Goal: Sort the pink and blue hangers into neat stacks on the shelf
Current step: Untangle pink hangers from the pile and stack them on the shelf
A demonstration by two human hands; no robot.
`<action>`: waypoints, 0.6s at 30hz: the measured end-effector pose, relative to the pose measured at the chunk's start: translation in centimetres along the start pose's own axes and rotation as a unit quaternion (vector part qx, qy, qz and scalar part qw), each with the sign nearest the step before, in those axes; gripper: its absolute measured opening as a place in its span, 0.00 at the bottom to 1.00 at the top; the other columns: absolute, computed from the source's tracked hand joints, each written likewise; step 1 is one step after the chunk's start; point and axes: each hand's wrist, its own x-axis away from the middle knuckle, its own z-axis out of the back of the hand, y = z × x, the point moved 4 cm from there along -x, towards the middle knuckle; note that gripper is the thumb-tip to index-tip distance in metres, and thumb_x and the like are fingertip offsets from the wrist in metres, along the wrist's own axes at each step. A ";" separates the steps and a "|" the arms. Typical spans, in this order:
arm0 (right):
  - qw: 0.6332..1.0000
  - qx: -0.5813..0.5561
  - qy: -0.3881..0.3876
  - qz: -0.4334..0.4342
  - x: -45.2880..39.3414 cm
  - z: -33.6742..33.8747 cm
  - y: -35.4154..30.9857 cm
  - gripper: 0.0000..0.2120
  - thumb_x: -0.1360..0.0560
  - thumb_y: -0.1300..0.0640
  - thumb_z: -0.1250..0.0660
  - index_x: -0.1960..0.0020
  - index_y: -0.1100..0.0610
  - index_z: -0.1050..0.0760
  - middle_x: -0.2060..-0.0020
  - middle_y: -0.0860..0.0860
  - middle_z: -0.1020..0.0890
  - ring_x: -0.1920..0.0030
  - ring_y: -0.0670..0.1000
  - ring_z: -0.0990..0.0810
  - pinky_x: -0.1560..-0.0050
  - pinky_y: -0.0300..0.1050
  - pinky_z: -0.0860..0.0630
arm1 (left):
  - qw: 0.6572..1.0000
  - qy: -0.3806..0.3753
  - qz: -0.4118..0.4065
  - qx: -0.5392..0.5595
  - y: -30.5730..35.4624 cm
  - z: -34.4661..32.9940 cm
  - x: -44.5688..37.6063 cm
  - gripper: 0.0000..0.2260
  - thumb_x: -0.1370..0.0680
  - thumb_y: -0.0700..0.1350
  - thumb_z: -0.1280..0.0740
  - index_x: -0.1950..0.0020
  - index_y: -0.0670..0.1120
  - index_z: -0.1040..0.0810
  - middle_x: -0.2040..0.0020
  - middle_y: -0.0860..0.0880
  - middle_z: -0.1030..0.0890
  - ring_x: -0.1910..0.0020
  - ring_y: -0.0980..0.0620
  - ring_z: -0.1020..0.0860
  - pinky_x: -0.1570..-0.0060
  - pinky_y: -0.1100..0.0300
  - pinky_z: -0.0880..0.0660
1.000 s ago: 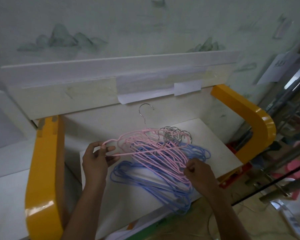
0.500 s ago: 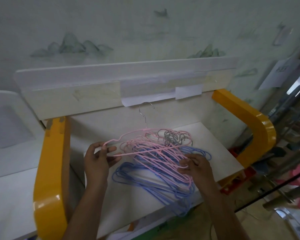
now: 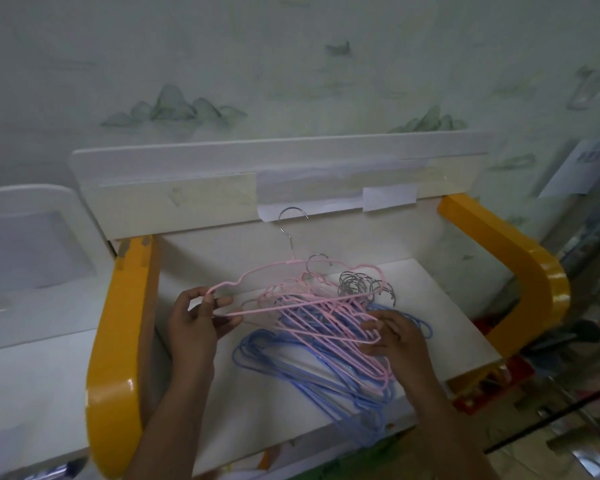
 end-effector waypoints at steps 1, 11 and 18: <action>1.000 0.017 -0.001 0.010 0.2 0.5 -0.2 0.09 0.22 0.71 0.36 0.45 0.63 0.23 0.56 0.58 0.15 0.62 0.62 0.16 0.66 0.48 0.17 | 1.000 0.002 -0.002 0.000 0.1 0.0 0.1 0.04 0.18 0.38 0.39 0.45 0.40 0.28 0.64 0.48 0.15 0.66 0.47 0.16 0.66 0.57 0.18; 0.990 0.110 -0.039 0.078 4.1 5.6 -3.3 0.08 0.19 0.63 0.38 0.44 0.59 0.22 0.57 0.53 0.15 0.61 0.57 0.14 0.62 0.53 0.17 | 0.999 0.020 -0.028 -0.005 1.1 0.1 5.5 0.04 0.18 0.38 0.40 0.45 0.39 0.27 0.62 0.45 0.16 0.67 0.46 0.16 0.66 0.58 0.18; 0.986 0.094 -0.093 0.098 8.0 8.4 -5.5 0.08 0.19 0.59 0.39 0.45 0.57 0.22 0.56 0.53 0.15 0.61 0.58 0.14 0.61 0.48 0.17 | 0.996 0.082 -0.045 -0.016 1.5 1.8 13.1 0.07 0.18 0.40 0.39 0.44 0.38 0.25 0.55 0.40 0.17 0.60 0.40 0.17 0.62 0.55 0.17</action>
